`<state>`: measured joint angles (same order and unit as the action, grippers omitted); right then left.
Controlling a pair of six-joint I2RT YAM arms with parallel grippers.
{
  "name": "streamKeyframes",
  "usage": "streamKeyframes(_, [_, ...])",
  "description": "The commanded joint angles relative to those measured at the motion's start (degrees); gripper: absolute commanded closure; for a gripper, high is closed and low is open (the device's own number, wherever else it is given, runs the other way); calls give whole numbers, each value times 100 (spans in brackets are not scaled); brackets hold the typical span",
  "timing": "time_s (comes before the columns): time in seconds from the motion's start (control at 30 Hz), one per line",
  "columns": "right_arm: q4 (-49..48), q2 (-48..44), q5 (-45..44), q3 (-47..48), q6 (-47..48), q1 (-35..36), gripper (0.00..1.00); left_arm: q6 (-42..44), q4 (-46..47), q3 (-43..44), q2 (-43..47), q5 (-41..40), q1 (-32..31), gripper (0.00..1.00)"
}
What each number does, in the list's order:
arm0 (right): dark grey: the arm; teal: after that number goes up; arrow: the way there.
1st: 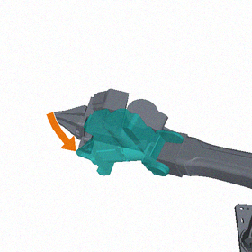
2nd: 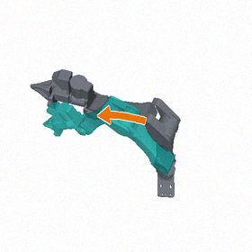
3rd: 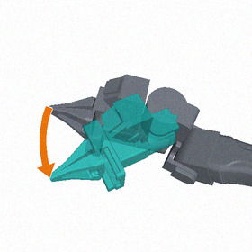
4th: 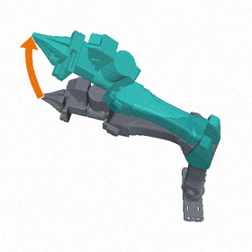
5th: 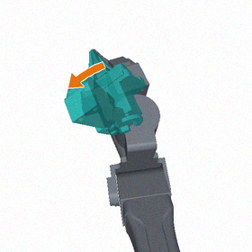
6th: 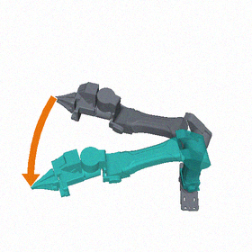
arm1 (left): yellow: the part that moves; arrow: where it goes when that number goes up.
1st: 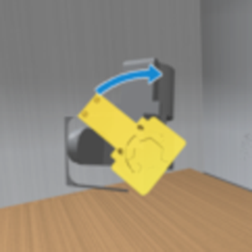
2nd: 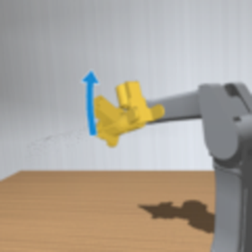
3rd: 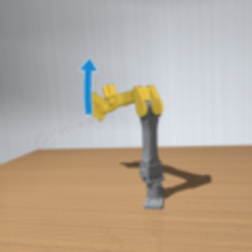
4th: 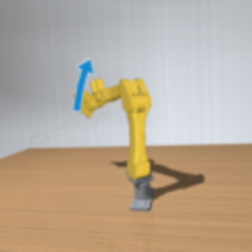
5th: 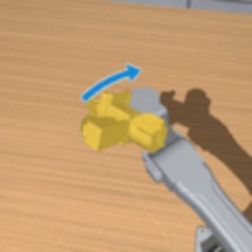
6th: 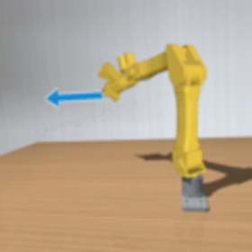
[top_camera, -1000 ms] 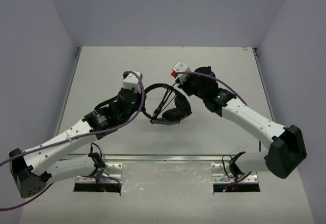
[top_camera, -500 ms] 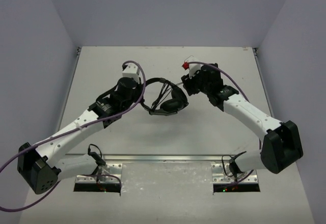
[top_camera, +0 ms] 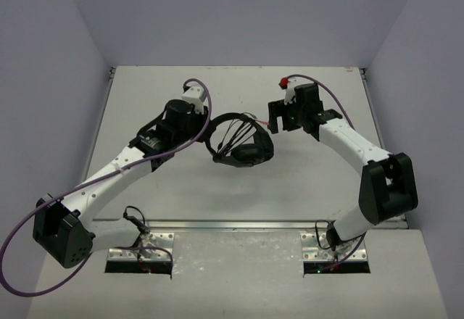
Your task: Wrap the headphones
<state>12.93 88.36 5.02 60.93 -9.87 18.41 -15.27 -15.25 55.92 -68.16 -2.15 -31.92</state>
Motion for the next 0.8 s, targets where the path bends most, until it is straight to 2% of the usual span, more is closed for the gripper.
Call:
streamKeyframes(0.0, [289,76,-289,358,-560,-198,11,24,426,393,22,637,221,100])
streamKeyframes(0.03, [341,94,-378,385,-595,-215,10,15,452,385,5,681,265,100])
streamKeyframes(0.07, [525,155,-466,437,-682,-224,3,6,496,376,-13,873,361,100])
streamKeyframes(0.1, [683,225,-727,594,-744,-242,1,-11,583,384,-30,970,406,100])
streamKeyframes(0.2, [1220,410,-958,780,-1086,-417,1,67,514,612,-206,1024,476,100])
streamKeyframes(0.4, [1545,147,-1125,499,-1965,-655,1,375,496,1008,-584,1085,494,100])
streamKeyframes(0.53, [2090,-361,-1414,745,-2414,-646,1,814,672,1052,-707,1418,494,100])
streamKeyframes(0.77, [2390,-1847,-1688,456,-2204,-655,1,1315,970,1114,-1155,2516,494,100])
